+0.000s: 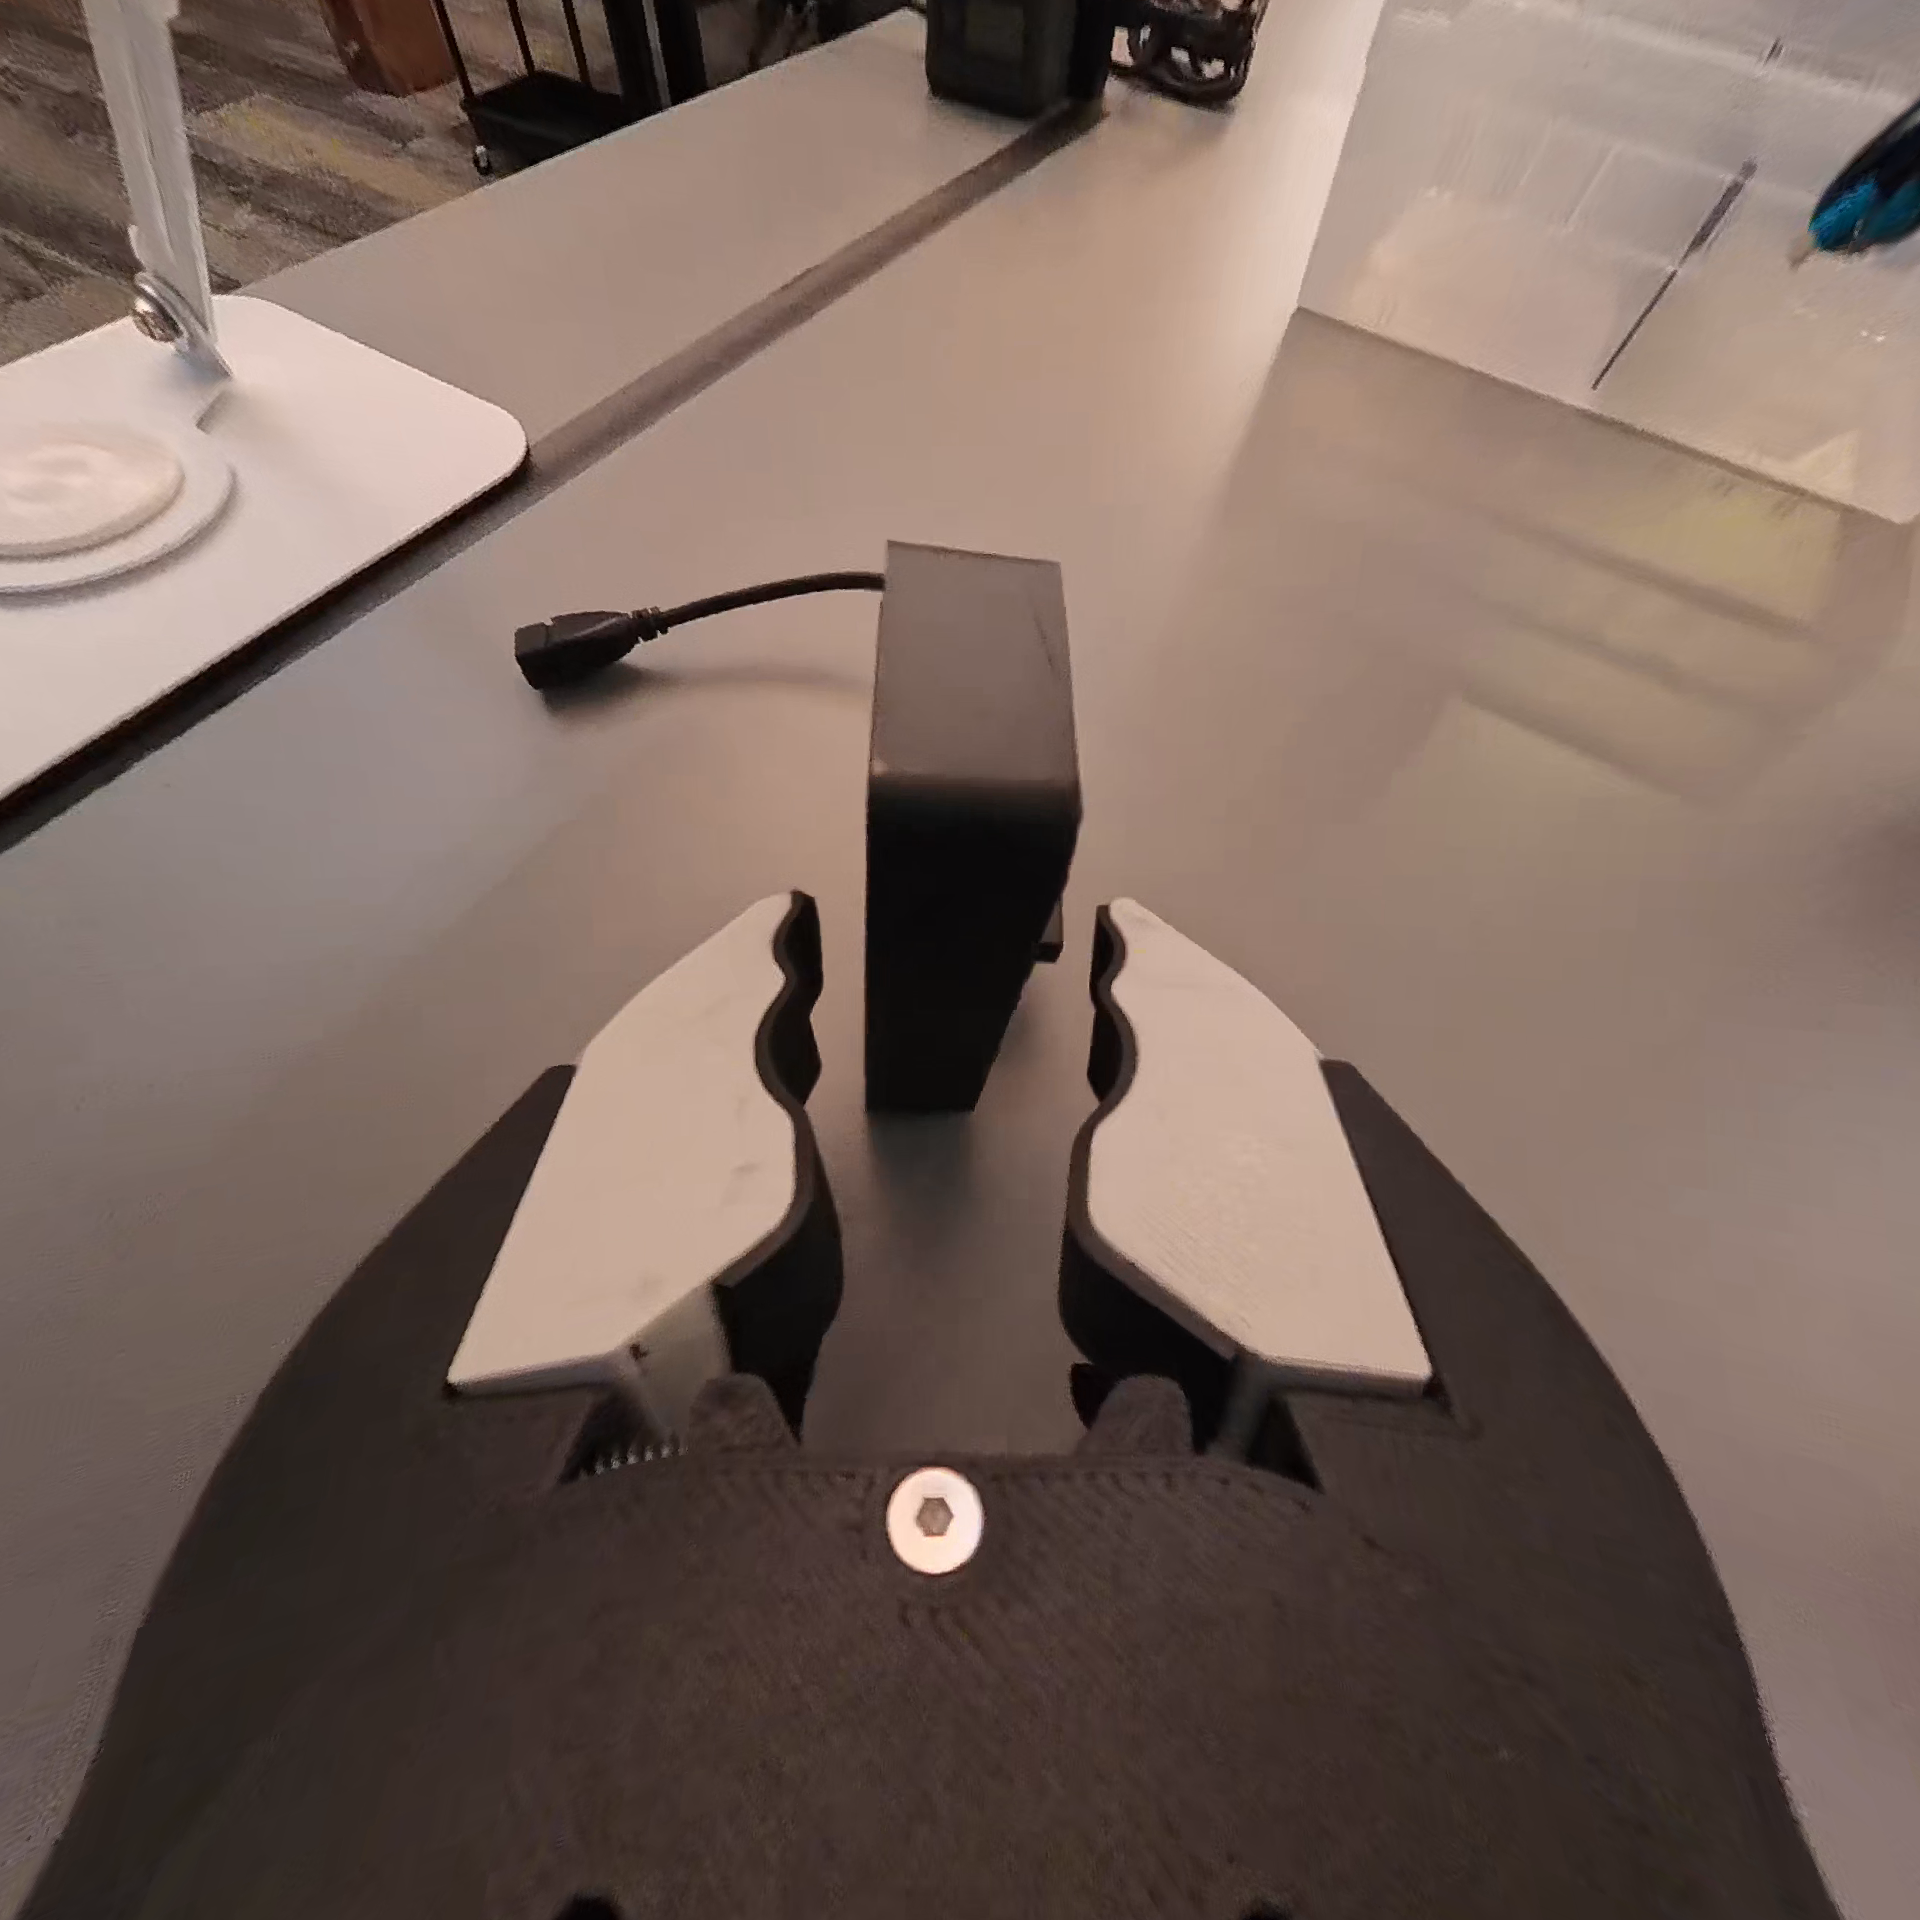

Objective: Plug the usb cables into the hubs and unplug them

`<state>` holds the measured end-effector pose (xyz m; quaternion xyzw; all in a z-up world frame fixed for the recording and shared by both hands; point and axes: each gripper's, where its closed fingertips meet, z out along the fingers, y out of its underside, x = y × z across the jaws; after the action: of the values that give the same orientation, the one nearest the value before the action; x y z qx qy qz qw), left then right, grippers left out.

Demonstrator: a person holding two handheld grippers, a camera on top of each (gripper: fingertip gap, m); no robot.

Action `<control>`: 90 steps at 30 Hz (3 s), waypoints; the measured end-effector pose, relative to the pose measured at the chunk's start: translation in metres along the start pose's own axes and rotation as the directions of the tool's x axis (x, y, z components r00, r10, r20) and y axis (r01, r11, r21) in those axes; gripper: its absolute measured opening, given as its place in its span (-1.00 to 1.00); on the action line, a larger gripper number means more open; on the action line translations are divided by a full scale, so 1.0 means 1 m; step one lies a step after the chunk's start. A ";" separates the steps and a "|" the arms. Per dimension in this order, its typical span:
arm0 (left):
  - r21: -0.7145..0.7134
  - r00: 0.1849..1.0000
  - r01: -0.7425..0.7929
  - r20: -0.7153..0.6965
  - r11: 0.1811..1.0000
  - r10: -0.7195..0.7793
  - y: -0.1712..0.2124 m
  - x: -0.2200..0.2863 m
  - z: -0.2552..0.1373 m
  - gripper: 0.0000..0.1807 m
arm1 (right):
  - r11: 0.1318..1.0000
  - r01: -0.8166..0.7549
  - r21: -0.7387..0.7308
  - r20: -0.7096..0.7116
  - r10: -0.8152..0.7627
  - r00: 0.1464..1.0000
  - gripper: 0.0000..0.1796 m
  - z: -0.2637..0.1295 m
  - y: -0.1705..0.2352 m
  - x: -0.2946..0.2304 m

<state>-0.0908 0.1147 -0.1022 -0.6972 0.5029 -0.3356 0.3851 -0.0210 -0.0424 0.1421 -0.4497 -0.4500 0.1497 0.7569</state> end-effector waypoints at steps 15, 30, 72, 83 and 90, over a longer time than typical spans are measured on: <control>-0.246 0.995 -0.047 0.077 0.968 0.068 0.040 -0.010 0.024 -0.67 | 1.000 0.010 -0.019 0.006 -0.010 1.000 -0.93 0.003 0.003 -0.002; -0.150 0.994 0.105 -0.019 0.983 -0.109 0.022 -0.007 0.028 -0.69 | 0.997 -0.017 -0.077 0.010 0.018 1.000 -0.89 0.009 0.024 -0.003; 0.250 0.952 -0.199 0.281 0.948 0.126 -0.135 0.081 -0.033 -0.69 | 0.911 -0.128 -0.393 -0.240 0.033 0.970 -0.93 0.034 0.085 -0.004; 0.241 0.902 -0.330 0.367 0.912 0.230 -0.146 0.087 -0.046 -0.70 | 0.949 -0.124 -0.289 -0.274 0.042 0.961 -0.93 0.035 0.070 -0.005; 0.191 0.868 -0.384 0.408 0.903 0.283 -0.144 0.089 -0.043 -0.69 | 0.957 -0.131 -0.260 -0.295 0.051 0.954 -0.93 0.035 0.072 -0.004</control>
<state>-0.0396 0.0489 0.0515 -0.5915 0.4851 -0.1898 0.6155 -0.0388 0.0138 0.0880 -0.5883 -0.3313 0.0540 0.7357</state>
